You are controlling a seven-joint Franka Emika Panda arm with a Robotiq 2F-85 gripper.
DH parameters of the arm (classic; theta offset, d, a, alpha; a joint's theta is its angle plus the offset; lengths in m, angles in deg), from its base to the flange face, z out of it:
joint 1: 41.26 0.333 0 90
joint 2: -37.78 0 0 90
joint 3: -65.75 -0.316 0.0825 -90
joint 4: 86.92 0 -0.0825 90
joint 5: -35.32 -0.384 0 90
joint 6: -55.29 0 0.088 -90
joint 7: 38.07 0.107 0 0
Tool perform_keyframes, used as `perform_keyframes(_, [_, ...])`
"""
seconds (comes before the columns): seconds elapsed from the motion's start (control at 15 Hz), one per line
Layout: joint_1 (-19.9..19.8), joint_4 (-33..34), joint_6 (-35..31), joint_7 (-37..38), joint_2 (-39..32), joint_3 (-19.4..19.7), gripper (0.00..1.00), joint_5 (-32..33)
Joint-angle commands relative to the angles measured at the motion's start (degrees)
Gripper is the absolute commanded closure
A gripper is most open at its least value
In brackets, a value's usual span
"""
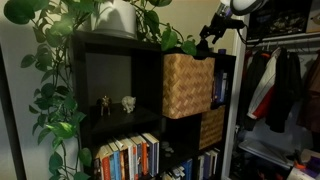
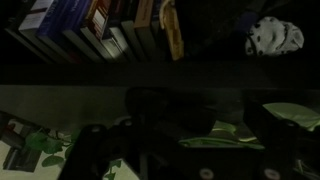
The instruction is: Remove the black object from the basket then put it back inside.
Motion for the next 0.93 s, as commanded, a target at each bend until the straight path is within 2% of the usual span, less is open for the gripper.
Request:
perform_keyframes(0.0, [0.1,-0.5,5.4,-2.6,4.0,-0.8,0.0,0.6])
perform_keyframes(0.27, [0.3,-0.8,5.8,-3.4,5.3,-0.3,0.0,-0.2])
perform_keyframes(0.87, [0.4,-1.0,-3.0,-7.9,1.1,3.4,0.0,-1.0])
